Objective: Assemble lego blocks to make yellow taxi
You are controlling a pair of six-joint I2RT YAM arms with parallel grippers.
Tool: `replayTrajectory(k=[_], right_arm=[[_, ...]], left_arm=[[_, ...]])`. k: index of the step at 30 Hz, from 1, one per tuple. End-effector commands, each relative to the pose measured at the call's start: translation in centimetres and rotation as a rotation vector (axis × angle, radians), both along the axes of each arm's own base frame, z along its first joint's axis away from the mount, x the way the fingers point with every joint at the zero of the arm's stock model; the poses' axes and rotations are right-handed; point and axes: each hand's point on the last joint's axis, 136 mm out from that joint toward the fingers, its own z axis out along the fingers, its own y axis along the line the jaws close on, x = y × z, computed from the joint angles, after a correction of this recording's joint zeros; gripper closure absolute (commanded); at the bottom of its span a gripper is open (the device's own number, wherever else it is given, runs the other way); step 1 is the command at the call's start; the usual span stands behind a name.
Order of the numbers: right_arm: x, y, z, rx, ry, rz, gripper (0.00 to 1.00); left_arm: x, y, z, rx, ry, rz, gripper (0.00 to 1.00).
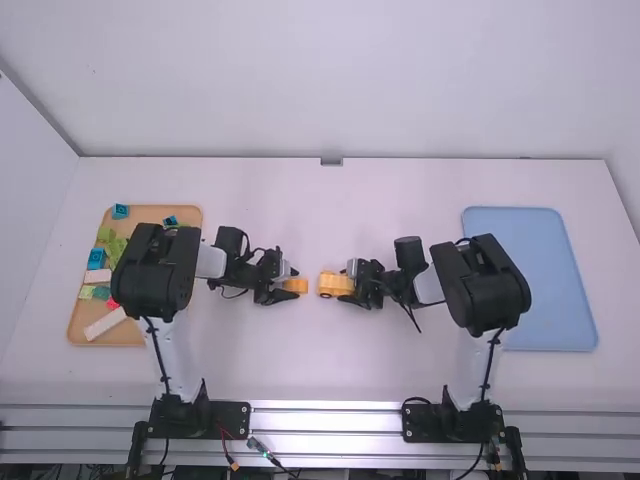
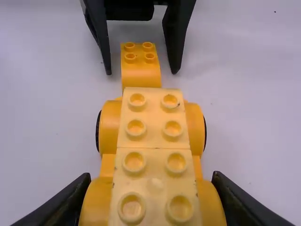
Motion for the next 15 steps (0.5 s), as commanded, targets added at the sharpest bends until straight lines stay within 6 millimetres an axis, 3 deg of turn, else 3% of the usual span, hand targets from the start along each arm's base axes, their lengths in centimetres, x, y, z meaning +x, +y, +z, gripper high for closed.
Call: replayTrajectory(k=[1,10,15], right_arm=[[-0.16,0.30,-0.10,0.017,0.016,0.015,0.41],[-0.16,0.32,-0.10,0.017,0.016,0.016,0.41],[-0.12,0.28,-0.13,0.015,0.015,0.014,0.41]], left_arm=[[-0.07,0.19,-0.32,-0.024,0.034,0.001,0.40],[0.55,0.68,-0.22,0.023,0.037,-0.014,0.42],[-0.22,0.75,-0.39,0.037,0.003,-0.062,0.46]])
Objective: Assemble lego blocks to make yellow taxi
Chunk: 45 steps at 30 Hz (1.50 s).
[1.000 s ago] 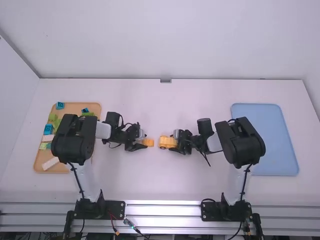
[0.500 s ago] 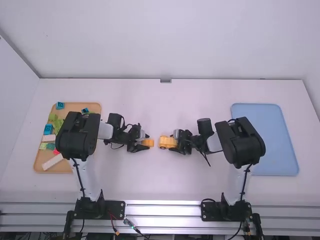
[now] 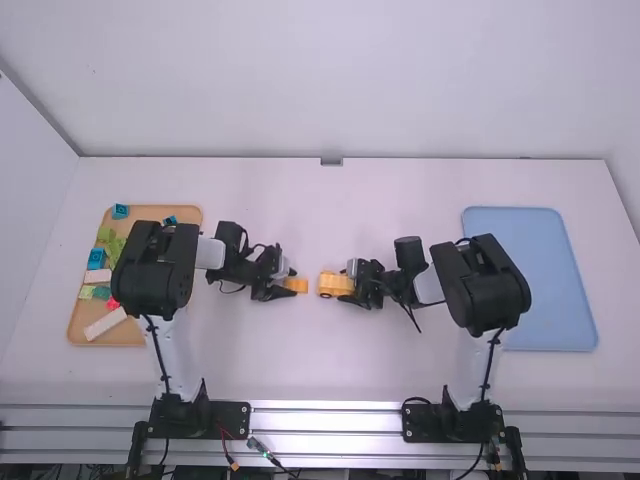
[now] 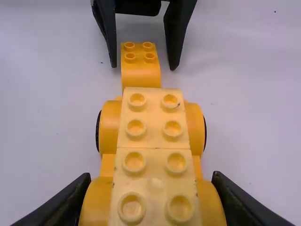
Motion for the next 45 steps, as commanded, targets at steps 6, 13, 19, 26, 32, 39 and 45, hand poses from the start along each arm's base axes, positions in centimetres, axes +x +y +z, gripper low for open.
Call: replayTrajectory(k=[6,13,19,26,32,39,45], right_arm=[[-0.1,0.3,-0.1,0.016,0.015,0.013,0.41],[-0.1,0.3,-0.1,0.015,0.015,0.013,0.41],[-0.1,0.3,-0.1,0.016,0.014,0.014,0.41],[-0.1,0.3,-0.1,0.015,0.013,0.013,0.41],[-0.1,0.3,-0.1,0.017,0.012,0.013,0.41],[-0.1,0.3,-0.1,0.017,0.012,0.014,0.41],[-0.1,0.3,-0.1,0.016,0.011,0.014,0.41]], left_arm=[[-0.6,0.1,-0.7,-0.011,-0.034,-0.025,0.53],[-0.3,0.1,-0.7,-0.013,-0.033,-0.013,0.65],[0.3,0.1,-0.4,-0.017,-0.018,0.021,0.70],[1.2,-0.6,2.1,-0.024,-0.025,0.044,0.80],[2.1,-1.0,3.7,0.050,-0.031,0.095,0.88],[1.8,-3.5,6.3,0.024,-0.114,0.033,0.89],[0.9,-5.6,7.4,-0.047,-0.126,-0.032,0.95]])
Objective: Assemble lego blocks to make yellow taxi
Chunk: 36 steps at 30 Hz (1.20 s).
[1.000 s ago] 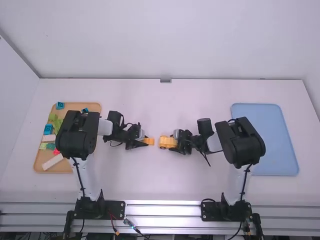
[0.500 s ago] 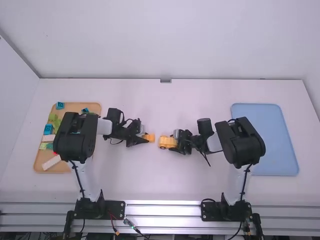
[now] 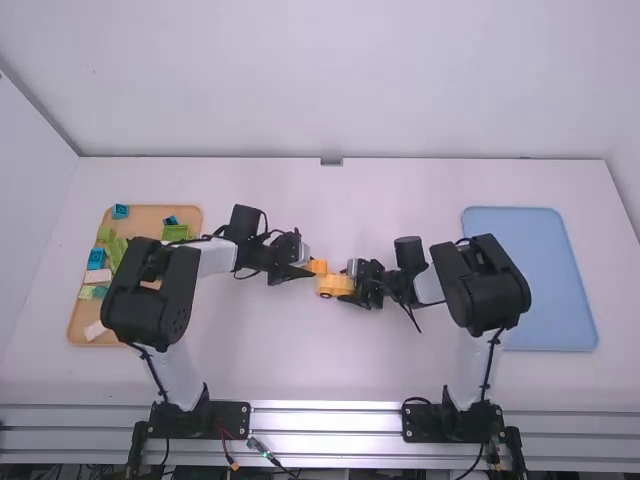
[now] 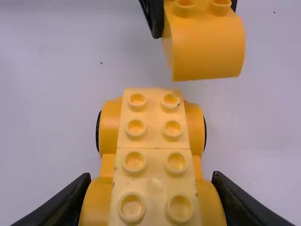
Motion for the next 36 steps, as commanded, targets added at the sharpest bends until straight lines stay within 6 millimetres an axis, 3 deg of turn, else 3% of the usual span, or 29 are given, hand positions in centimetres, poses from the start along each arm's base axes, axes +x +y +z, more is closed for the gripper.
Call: replayTrajectory(k=[1,13,22,36], right_arm=[[-0.1,0.3,-0.1,0.016,0.014,0.014,0.41],[-0.1,0.3,-0.1,0.010,-0.043,0.042,0.40],[1.0,0.6,0.4,-0.003,-0.060,0.071,0.41],[1.1,1.0,0.5,0.000,-0.078,0.137,0.38]], left_arm=[[-0.7,-1.1,1.2,-0.052,0.014,-0.025,0.96],[-1.7,-3.9,0.2,-0.070,0.070,-0.064,0.98],[-1.4,-4.0,-0.2,-0.074,0.098,-0.041,0.98],[-1.4,-4.0,-0.3,-0.070,0.096,-0.041,0.98]])
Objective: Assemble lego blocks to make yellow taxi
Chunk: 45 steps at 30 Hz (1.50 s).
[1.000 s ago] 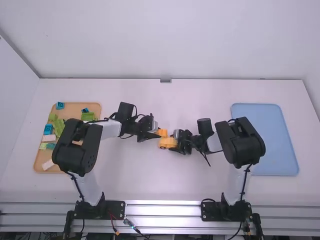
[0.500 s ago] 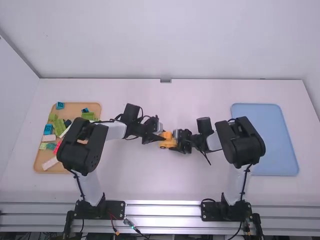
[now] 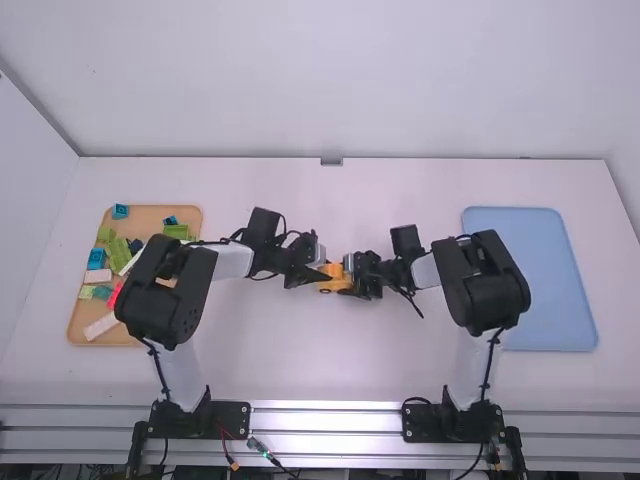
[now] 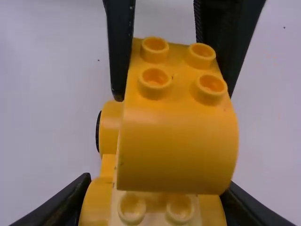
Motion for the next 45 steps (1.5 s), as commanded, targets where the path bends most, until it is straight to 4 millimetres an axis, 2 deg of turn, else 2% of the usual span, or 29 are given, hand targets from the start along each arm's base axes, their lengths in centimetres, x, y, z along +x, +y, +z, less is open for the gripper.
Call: replayTrajectory(k=[1,8,14,21,32,45], right_arm=[[-0.2,0.5,-0.2,0.033,0.001,0.033,0.38],[0.1,0.3,-0.2,0.122,0.024,0.033,0.38],[0.7,-0.1,-0.6,0.097,0.054,-0.012,0.39],[0.6,0.2,-1.1,0.068,0.054,-0.018,0.41],[0.8,0.1,-1.3,0.052,0.069,-0.042,0.41],[0.8,0.1,-1.1,0.065,0.071,-0.036,0.41]], left_arm=[[-0.7,-0.2,-0.4,-0.015,0.032,-0.015,0.98],[-0.7,-0.2,-0.4,-0.017,0.059,-0.003,0.98],[-0.7,-0.1,-0.5,-0.010,0.057,0.000,0.98],[0.4,0.1,-1.7,-0.001,0.087,0.057,0.98],[0.0,-0.2,-1.9,-0.020,0.099,0.034,0.98],[-0.1,-0.7,-3.0,-0.037,0.127,0.027,0.98]])
